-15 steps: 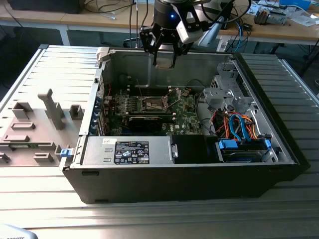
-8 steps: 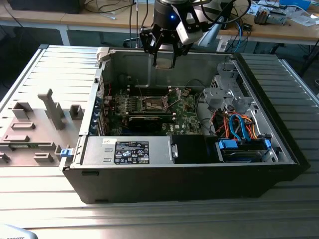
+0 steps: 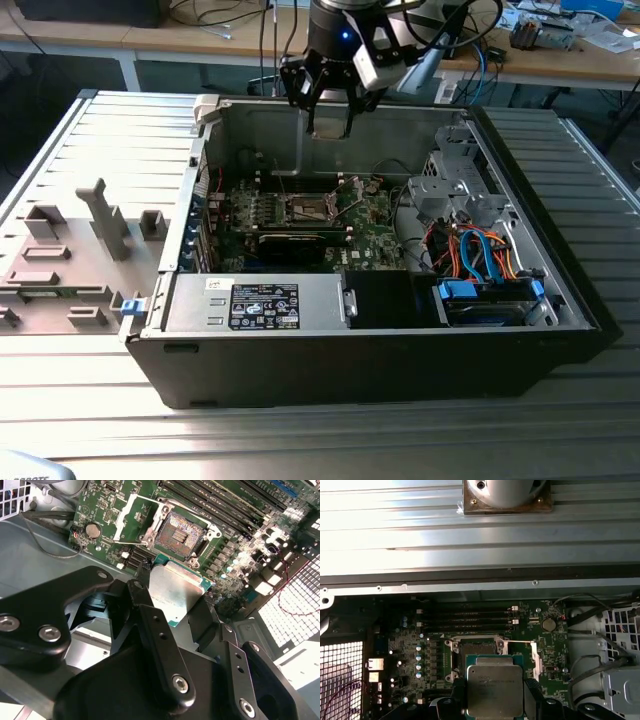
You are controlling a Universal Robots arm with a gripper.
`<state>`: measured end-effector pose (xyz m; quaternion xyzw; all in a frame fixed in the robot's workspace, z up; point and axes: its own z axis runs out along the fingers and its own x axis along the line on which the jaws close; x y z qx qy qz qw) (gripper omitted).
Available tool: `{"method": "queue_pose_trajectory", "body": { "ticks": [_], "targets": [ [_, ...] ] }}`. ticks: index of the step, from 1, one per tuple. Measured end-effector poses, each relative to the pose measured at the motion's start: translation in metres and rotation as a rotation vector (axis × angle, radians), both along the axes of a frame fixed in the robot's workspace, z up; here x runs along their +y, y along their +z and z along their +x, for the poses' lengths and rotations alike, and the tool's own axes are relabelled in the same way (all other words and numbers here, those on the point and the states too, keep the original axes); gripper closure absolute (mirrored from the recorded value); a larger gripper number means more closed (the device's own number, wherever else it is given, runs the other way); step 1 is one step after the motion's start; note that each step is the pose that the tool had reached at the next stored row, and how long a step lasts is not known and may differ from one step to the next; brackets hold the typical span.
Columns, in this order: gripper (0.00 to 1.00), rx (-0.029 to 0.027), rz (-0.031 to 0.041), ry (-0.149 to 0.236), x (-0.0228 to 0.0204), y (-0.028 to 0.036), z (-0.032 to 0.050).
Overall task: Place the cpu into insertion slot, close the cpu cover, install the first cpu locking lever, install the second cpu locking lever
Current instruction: 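Place the cpu into insertion slot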
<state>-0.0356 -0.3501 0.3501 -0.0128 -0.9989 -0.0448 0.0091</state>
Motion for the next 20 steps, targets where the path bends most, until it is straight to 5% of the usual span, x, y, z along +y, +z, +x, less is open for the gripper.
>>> {"method": "queue_pose_trajectory", "body": {
  "ticks": [20],
  "targets": [
    [0.45, 0.0001, -0.0002, 0.000, -0.0002, -0.0054, -0.0011]
  ]
}}
